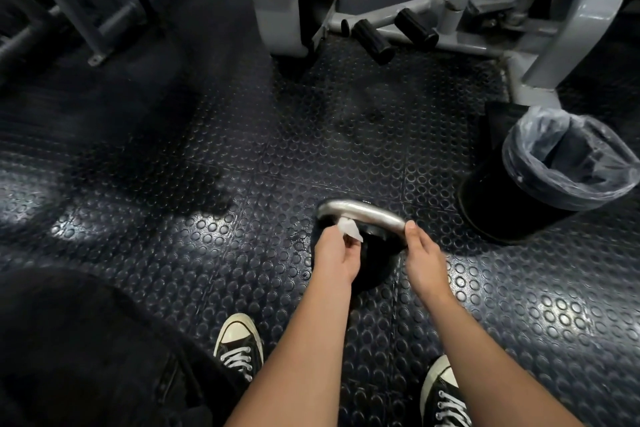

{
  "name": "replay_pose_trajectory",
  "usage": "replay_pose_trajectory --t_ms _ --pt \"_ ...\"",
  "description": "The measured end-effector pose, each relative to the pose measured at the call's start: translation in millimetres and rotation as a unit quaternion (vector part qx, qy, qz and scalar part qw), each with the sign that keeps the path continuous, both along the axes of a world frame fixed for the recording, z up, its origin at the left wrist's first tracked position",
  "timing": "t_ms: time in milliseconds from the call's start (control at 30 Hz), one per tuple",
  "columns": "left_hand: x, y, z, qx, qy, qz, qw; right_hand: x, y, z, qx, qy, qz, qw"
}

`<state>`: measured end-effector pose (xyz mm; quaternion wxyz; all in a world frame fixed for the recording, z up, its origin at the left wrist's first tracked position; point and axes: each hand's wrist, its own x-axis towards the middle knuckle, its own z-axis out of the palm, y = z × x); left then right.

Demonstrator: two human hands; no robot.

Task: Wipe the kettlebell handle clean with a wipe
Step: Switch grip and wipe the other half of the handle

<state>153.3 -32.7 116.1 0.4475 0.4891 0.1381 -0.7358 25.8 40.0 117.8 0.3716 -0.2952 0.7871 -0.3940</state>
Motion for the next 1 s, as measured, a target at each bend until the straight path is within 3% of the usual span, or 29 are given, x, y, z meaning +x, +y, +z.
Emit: replay_pose_trajectory --t_ms 267,400,567,733,933,1000 --pt "1 -1 2 0.004 0.023 0.012 1.0 0 0 2 -0.004 -0.007 -0.002 1.0" --pt "2 10 4 -0.019 0.014 -0.03 0.999 0 0 2 -0.003 -0.01 -0.006 1.0" --pt "2 -5 -2 -0.004 0.021 0.015 1.0 0 0 2 0.001 -0.009 -0.003 1.0" --pt "-5 10 -6 -0.029 0.017 -0.054 0.998 -2 1 0 0.003 0.002 0.003 1.0" --pt "1 -6 -10 -0.006 0.035 0.002 0.999 -2 -1 -2 0.006 0.009 0.006 1.0" --pt "-4 1 -8 -0.018 0.032 -0.027 0.999 -3 0 -2 0.005 0.008 0.009 1.0"
